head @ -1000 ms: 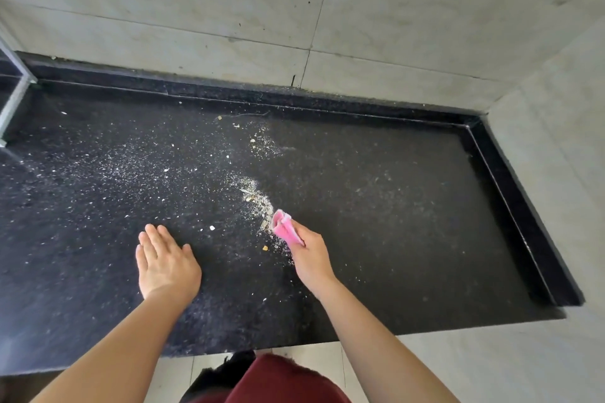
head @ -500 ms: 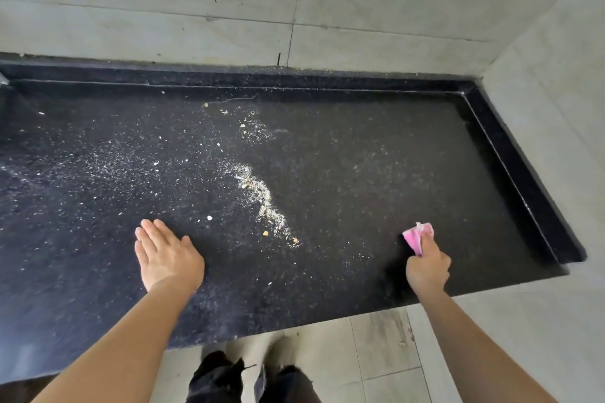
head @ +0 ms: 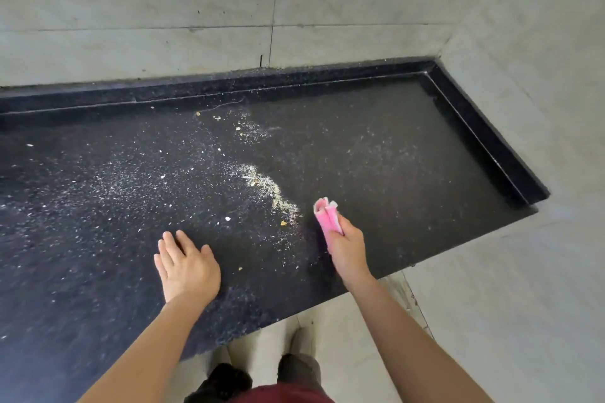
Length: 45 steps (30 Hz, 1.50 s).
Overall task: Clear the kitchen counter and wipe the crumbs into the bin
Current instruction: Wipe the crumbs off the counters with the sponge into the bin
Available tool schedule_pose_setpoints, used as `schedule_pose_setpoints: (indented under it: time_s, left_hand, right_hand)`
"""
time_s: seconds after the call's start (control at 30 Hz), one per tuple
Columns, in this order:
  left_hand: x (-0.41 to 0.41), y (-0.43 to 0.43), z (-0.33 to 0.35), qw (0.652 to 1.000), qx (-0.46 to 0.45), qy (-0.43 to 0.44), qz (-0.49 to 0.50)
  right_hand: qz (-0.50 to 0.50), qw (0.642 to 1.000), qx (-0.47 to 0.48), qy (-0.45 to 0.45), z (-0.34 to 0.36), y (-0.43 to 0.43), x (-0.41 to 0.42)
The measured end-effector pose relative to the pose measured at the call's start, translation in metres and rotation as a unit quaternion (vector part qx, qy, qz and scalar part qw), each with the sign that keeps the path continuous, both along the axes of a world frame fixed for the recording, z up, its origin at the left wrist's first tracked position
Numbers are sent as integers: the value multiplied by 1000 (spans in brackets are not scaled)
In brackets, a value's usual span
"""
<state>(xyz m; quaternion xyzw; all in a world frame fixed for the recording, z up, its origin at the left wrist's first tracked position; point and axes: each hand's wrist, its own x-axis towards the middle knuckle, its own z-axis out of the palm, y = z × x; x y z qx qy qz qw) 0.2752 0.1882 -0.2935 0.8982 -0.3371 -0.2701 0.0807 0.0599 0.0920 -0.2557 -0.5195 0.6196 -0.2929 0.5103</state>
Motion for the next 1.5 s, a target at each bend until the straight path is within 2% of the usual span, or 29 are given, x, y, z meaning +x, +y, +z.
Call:
schedule_pose_setpoints:
  time_s: [0.07,0.13,0.2,0.27,0.4,0.5,0.57,0.6,0.67,0.73,0.77,0.83,0.93,1.0,1.07,1.1,1.17,1.3,1.37,1.4,1.5]
  left_hand:
    - [11,14,-1,999,-20,-14,-32]
    - [23,29,-1,998,-37,-36,-46]
    - [38,42,-1,997,-34,-53,-50]
    - [53,52,-3,996,-28,-68,-53]
    - [70,61,-6,996,-8,-71,-61]
    - [70,62,-8,997,-11,-54,-59]
    - [68,61,-8,997,-7,-54,-59]
    - [68,61,-8,997,-4,-55,-60]
    - [70,62,-8,996,1,-58,-62]
    - [70,62,-7,996,7,-59,-66]
    - [70,62,-7,996,11,-59,-66]
    - [71,62,-8,996,16,-61,-68]
    - [72,61,-10,995,25,-66,-73]
    - [74,61,-13,994,31,-71,-73]
    - [74,61,-15,994,31,-75,-74]
    - [75,61,-16,994,31,-77,-75]
    - [75,61,-18,993,35,-83,-79]
    - [75,62,-18,993,30,-78,-79]
    - [75,62,-17,994,30,-75,-80]
    - [75,61,-17,994,32,-73,-81]
    - [76,61,-16,993,39,-75,-83]
  right_hand:
    - [-76,996,6,55,-1,-15,-31]
    - [-126,974,42,184,-4,-24,-65]
    - [-132,938,90,309,-9,-18,-83]
    - [-112,928,81,347,-15,1,-78]
    - [-80,939,-44,333,-31,55,-18]
    - [2,931,-74,357,-39,90,41]
    - [59,942,-67,324,-41,107,73]
    - [83,952,-52,289,-38,113,87]
    - [126,981,-17,145,-33,117,111]
    - [121,993,12,3,-22,109,116]
    - [106,994,22,-21,-19,98,114]
    - [55,998,32,-9,-15,67,97]
    - [-39,998,-13,45,-12,8,58]
    - [-86,988,-11,125,-14,-30,35]
    - [-110,968,39,223,-20,-51,15]
    - [-107,959,58,256,-23,-54,11]
    - [-74,952,38,293,-28,-44,19]
    - [60,934,-100,338,-34,10,74]
    - [151,924,-129,327,-39,39,105]
    - [188,931,-113,292,-41,50,118]
    - [235,967,-21,102,-33,62,140]
